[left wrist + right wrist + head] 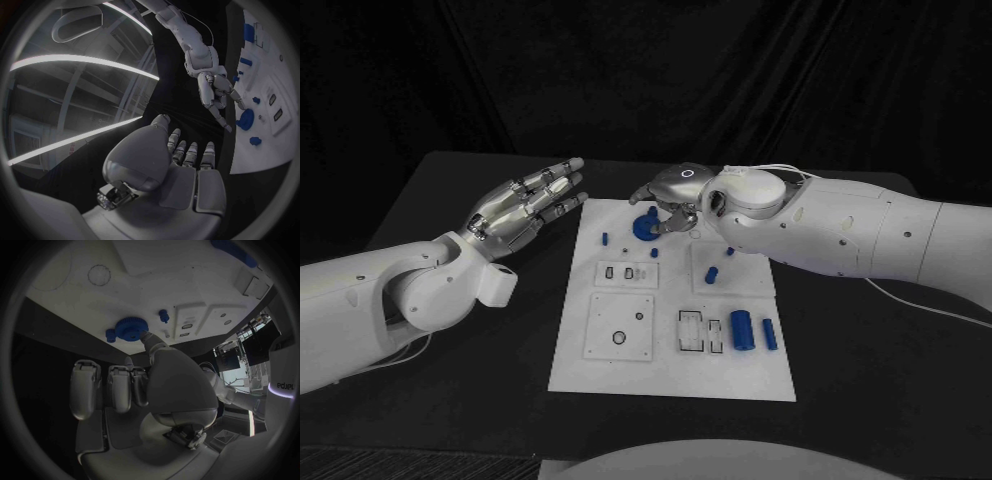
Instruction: Assemble the parts on the task board
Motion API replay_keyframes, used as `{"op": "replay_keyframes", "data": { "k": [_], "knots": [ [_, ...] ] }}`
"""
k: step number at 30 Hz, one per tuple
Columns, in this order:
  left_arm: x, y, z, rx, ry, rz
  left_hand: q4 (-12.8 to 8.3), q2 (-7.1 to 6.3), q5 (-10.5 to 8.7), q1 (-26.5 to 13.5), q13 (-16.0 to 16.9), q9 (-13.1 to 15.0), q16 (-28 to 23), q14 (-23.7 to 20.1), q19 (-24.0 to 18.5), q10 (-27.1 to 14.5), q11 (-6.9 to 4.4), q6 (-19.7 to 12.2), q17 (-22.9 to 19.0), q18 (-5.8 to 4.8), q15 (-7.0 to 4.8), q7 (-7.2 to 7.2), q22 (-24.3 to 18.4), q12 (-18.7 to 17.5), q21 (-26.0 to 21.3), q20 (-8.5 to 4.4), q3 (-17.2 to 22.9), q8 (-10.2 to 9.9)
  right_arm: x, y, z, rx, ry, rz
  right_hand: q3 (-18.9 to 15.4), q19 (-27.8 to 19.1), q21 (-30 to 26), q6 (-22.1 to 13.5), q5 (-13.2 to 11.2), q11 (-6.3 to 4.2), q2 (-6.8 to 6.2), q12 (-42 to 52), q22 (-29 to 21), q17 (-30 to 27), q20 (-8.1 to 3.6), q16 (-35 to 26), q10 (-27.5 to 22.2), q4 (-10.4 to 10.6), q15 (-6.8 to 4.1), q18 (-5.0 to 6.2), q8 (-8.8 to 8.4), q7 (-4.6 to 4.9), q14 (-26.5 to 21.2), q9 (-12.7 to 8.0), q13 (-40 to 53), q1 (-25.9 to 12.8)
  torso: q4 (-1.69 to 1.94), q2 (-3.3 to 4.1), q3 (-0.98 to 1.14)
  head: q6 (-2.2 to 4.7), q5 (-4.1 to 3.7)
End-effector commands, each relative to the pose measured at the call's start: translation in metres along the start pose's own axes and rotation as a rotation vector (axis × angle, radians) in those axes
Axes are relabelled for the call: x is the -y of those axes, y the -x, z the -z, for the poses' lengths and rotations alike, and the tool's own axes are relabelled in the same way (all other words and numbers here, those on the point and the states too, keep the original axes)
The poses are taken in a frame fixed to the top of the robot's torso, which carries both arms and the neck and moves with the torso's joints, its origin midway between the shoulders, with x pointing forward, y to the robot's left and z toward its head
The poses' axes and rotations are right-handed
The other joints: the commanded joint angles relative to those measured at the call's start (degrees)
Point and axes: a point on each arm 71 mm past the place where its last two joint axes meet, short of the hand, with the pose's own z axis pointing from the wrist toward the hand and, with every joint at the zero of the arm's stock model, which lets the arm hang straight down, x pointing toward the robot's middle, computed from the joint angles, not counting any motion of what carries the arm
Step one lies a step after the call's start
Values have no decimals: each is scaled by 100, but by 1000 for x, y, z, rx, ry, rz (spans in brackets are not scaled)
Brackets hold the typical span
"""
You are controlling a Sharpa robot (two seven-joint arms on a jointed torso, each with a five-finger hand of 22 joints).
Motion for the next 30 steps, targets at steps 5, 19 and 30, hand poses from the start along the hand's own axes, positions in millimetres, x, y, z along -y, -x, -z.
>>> {"op": "replay_keyframes", "data": {
  "k": [5,19,30],
  "knots": [
    [0,-1,0,-14,-9,10,1,12,67,78,34,81,-48,-21,59,7,60,-51,-35,276,81,19,-39,89,-25,21,209,59,5,-1,4,15,-14,1,-87,144,-132,305,-407,-21,170,95,1038,1342,-4,-4,607,13,0,-160,-16,71,624,-83,1546,-41,-2,-1,0,-2,16],
    [0,0,1,-13,-7,11,-7,18,70,77,34,80,-47,-21,59,7,64,-54,-35,274,90,20,-38,91,-24,27,225,57,17,-3,16,25,-35,-2,-242,136,-179,1100,-562,38,315,95,1027,1255,41,-64,607,239,48,-151,116,142,605,-31,1546,-315,-6,-3,-1,13,4],
    [0,3,3,-2,-5,6,-11,20,72,77,35,81,-46,-20,61,8,65,-51,-34,274,93,20,-37,95,-23,29,233,58,51,19,59,172,-102,2,-458,172,-157,1510,-1066,95,210,95,1061,1233,79,-79,607,397,87,-162,227,208,602,-30,1546,-436,-6,-2,2,88,-67]
  ]
}}
